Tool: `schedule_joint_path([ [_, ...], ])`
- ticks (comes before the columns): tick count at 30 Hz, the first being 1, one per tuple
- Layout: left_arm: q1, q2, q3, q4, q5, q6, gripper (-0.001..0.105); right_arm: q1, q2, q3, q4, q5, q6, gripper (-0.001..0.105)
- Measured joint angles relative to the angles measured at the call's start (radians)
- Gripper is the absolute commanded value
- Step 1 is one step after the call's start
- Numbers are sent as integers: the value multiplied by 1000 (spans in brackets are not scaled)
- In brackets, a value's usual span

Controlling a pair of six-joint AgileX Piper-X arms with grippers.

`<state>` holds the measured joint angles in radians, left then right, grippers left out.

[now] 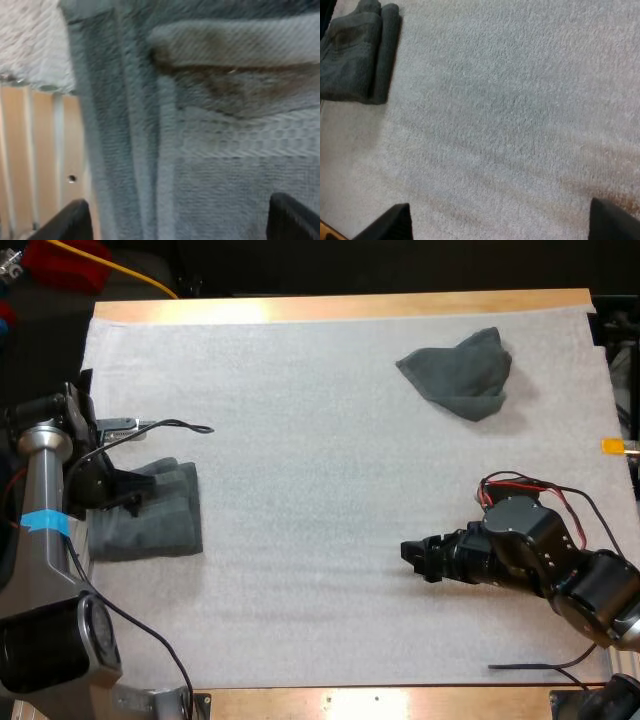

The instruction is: Pick towel from pile, fold and stack

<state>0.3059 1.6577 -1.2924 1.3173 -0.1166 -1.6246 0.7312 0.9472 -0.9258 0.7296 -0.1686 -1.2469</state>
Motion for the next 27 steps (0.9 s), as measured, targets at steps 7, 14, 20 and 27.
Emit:
schedule_joint_path([
  [7, -78, -70, 0, -11, 17, -1, 69, 0, 0, 0, 0, 0, 0, 69],
  [14, -130, -97, 0, 2, 20, -9, 69, 0, 0, 0, 0, 0, 0, 69],
  [20, -130, -97, 8, 16, 23, -21, 69, 0, 0, 0, 0, 0, 0, 69],
  [27, -130, -97, 143, -59, 24, -25, 69, 0, 0, 0, 0, -9, 0, 69],
])
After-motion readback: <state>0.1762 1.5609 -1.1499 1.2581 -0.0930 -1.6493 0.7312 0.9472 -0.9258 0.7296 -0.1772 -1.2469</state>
